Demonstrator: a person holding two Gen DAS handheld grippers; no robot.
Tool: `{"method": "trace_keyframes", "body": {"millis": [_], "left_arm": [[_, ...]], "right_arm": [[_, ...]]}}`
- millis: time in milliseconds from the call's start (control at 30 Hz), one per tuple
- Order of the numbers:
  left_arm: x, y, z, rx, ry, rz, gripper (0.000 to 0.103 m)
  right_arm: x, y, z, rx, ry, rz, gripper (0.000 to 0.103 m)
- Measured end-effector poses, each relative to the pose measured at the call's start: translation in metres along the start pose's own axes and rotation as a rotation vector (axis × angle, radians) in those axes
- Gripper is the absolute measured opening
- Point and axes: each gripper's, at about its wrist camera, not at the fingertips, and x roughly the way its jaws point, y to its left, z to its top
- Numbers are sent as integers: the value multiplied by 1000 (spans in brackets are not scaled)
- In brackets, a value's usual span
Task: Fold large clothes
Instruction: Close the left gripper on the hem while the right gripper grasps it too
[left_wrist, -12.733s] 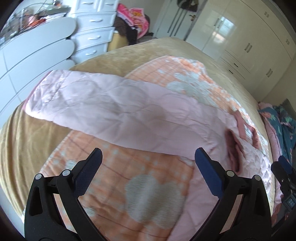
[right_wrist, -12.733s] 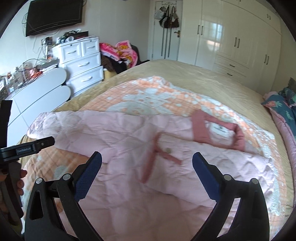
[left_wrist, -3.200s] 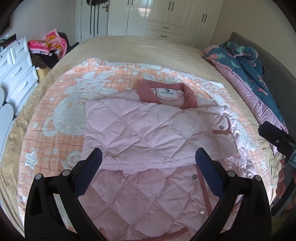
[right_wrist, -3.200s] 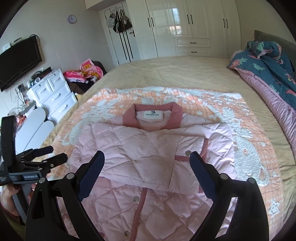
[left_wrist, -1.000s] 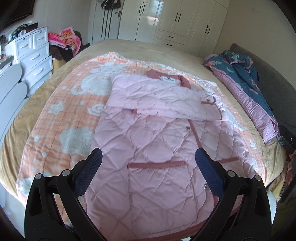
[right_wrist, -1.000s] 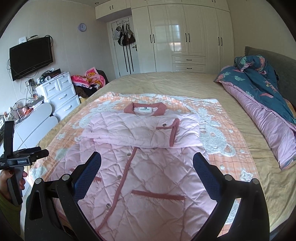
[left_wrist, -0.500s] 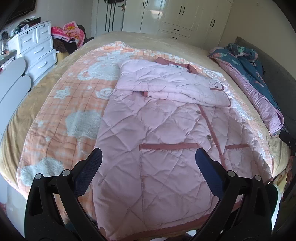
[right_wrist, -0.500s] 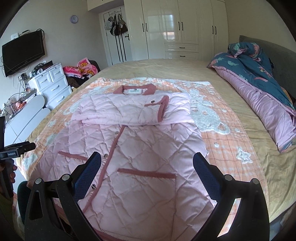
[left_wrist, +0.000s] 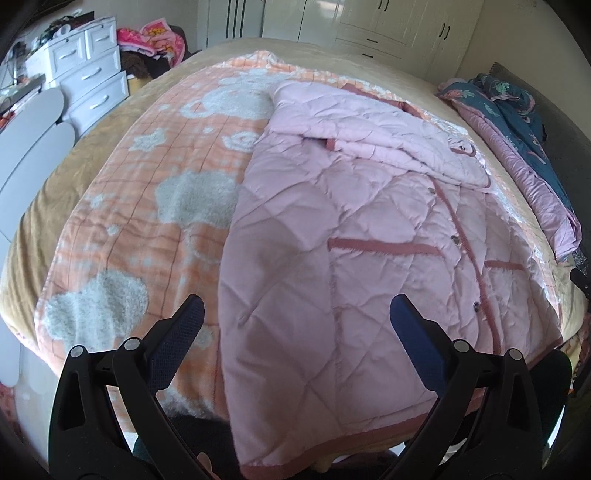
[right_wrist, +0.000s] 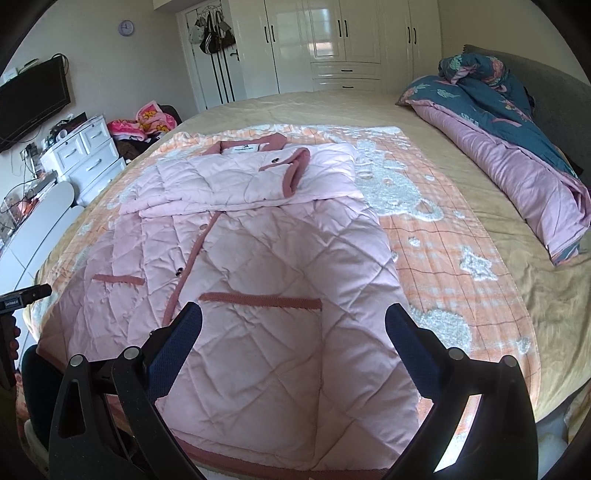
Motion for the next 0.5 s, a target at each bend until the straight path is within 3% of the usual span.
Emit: {"method": "trace_keyframes", "body": {"millis": [133,200,233,300,367,500], "left_arm": [[4,17,-10,-29,32,-12,89],[6,26,-17,-41,55,-24,73],[7,29,-20,-50,68,-37,70],[10,35,-28,-70,102,-80,56],[12,35,-35,-59,122,-83,50],[19,34,-51,-68,177,-129,49]], "right_arm": [[2,-9,-4,15,21,5,99],[1,-14,-6,25,25,7,99],[2,-16,-7,29,30,2,99],[2,-23,-10,38,38,-7,99],[2,-28,-12,49,48,-13,99],[3,-35,-18,45,75,-13,99]]}}
